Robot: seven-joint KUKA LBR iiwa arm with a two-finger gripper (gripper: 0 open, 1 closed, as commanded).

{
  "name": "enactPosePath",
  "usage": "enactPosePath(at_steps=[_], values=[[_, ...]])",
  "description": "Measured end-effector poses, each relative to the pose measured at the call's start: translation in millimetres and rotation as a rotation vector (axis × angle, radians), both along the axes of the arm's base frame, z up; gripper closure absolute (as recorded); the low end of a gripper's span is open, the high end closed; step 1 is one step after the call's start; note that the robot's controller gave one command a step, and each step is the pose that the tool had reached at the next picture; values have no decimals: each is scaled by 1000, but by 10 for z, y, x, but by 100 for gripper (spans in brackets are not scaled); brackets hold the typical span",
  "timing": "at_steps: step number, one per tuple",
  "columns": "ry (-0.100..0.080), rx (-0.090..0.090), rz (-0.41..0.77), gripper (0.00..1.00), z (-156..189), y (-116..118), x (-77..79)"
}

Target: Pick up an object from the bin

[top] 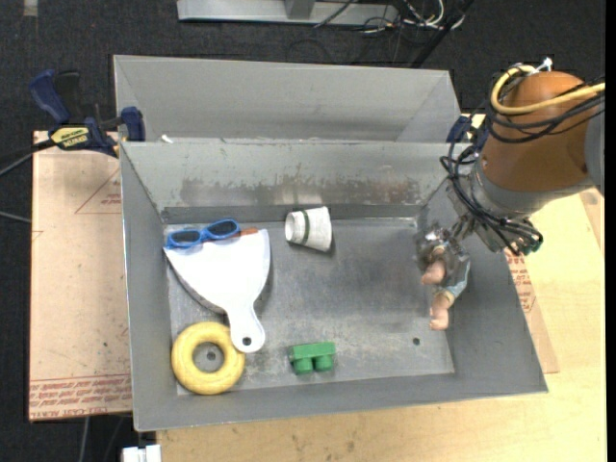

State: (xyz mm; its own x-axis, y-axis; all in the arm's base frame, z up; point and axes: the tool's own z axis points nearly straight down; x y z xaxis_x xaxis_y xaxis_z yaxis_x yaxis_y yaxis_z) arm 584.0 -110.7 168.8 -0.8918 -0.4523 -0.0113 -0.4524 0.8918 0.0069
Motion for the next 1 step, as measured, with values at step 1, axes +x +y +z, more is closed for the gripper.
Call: enactPosePath(at_steps=[1], values=[[-1, 1, 9, 100, 664, -73, -14]])
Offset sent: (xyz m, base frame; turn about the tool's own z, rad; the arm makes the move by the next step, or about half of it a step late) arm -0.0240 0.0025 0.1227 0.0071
